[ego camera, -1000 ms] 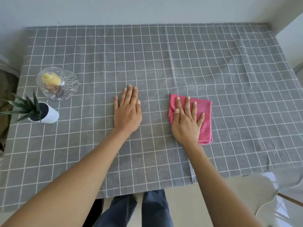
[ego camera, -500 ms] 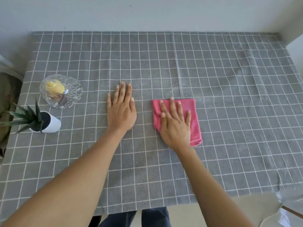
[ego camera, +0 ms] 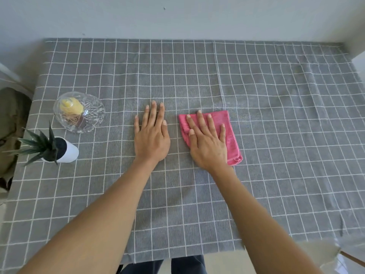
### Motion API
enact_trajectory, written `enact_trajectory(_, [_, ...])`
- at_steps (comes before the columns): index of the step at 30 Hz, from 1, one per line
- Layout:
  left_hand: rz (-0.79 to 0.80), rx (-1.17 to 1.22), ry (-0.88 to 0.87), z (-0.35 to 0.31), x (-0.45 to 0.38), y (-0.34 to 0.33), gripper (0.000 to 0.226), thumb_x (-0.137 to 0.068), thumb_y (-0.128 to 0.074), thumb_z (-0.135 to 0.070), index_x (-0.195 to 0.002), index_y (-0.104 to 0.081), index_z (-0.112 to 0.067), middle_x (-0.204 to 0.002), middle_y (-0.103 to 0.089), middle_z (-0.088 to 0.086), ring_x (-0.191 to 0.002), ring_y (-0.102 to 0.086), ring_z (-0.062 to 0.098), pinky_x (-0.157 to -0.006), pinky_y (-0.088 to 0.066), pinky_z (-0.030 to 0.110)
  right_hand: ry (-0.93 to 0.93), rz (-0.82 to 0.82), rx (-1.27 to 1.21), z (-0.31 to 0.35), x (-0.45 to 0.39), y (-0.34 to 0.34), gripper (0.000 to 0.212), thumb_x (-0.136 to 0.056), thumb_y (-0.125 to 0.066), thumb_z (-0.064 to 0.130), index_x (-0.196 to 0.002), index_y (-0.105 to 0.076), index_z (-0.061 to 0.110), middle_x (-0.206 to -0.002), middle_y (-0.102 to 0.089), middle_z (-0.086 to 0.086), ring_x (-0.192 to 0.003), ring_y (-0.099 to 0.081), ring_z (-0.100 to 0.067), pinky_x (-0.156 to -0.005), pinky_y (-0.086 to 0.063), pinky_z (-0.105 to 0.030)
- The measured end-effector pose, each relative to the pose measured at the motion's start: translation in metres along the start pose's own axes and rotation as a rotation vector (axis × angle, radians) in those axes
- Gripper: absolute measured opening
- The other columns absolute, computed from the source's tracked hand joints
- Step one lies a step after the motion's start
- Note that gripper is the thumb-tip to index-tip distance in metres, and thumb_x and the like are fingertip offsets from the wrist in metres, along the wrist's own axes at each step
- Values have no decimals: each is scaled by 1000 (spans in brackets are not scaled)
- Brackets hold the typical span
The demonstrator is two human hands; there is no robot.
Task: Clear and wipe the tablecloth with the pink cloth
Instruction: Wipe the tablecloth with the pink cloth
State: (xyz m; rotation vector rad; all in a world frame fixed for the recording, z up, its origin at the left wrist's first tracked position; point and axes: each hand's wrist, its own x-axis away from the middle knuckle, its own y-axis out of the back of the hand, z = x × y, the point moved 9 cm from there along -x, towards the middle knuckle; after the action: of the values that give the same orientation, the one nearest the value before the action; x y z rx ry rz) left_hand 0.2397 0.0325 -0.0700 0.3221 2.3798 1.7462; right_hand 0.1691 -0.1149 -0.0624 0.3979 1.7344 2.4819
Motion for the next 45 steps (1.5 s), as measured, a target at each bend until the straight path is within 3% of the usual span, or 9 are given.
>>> enact_trajectory(4, [7, 3, -2, 0, 0, -1, 51, -103, -11, -31, -152, 1, -27, -161, 1, -5, -148, 4, 13, -120, 6, 42, -212, -39, -12, -51, -7, 12, 50, -102, -9, 43, -151, -2, 42, -160, 9, 13, -148, 13, -16, -114, 17, -48])
enact_trajectory(7, [3, -8, 5, 2, 0, -2, 52, -101, -8, -33, -152, 1, -26, -161, 1, -4, -148, 4, 14, -120, 5, 43, -303, -51, -56, -51, -4, 10, 50, -102, -11, 42, -151, -2, 42, -161, 10, 13, -147, 15, -16, -114, 17, -48])
enact_trajectory(15, [-10, -22, 4, -1, -1, -1, 53, -101, -9, -33, -153, -1, -25, -161, -2, -3, -148, 0, 15, -120, 1, 44, -56, 10, -43, -15, 16, 0, 47, -102, -11, 43, -149, -6, 48, -159, 11, 16, -145, 17, -11, -113, 22, -44])
enact_trajectory(22, [-6, -24, -1, 0, -1, -2, 53, -101, -8, -33, -153, 0, -25, -161, -1, -3, -148, 1, 15, -120, 1, 44, -364, -65, -72, -60, 8, 10, 49, -102, -10, 42, -150, -2, 44, -161, 11, 10, -147, 18, -15, -114, 18, -49])
enact_trajectory(26, [0, -24, 3, -1, -1, -2, 53, -101, -9, -34, -152, -1, -24, -161, 0, -3, -148, 2, 15, -119, 3, 44, -117, 8, -30, -6, 13, -6, 50, -100, -6, 46, -150, 2, 45, -158, 17, 12, -145, 22, -17, -112, 23, -47])
enact_trajectory(29, [0, -15, 5, -1, -1, -1, 53, -102, -11, -33, -153, -3, -24, -161, -2, -3, -148, 2, 14, -119, 3, 44, -13, 27, -55, 8, 17, -11, 49, -101, -7, 44, -150, -5, 46, -159, 10, 15, -146, 17, -13, -113, 21, -44])
enact_trajectory(36, [32, -30, -3, -1, -2, -2, 52, -102, -11, -31, -152, 1, -25, -161, 3, -4, -148, 5, 14, -119, 5, 43, -372, -71, -72, -88, -9, 23, 50, -102, -10, 42, -152, -6, 41, -162, 6, 8, -148, 13, -18, -117, 12, -52])
enact_trajectory(42, [69, -38, 29, -7, -8, 1, 52, -103, -16, -30, -153, -4, -20, -161, 2, -1, -148, 4, 16, -117, 8, 46, -367, -124, -82, -84, -5, 25, 50, -102, -9, 43, -151, -7, 42, -162, 5, 9, -148, 11, -17, -117, 11, -51])
enact_trajectory(45, [74, 16, -63, -37, -19, 0, 52, -103, -14, -33, -153, -4, -20, -161, 3, -1, -148, 7, 14, -118, 9, 43, -370, -125, -75, -84, -5, 24, 49, -102, -9, 42, -151, -7, 43, -162, 6, 9, -148, 11, -17, -117, 12, -50])
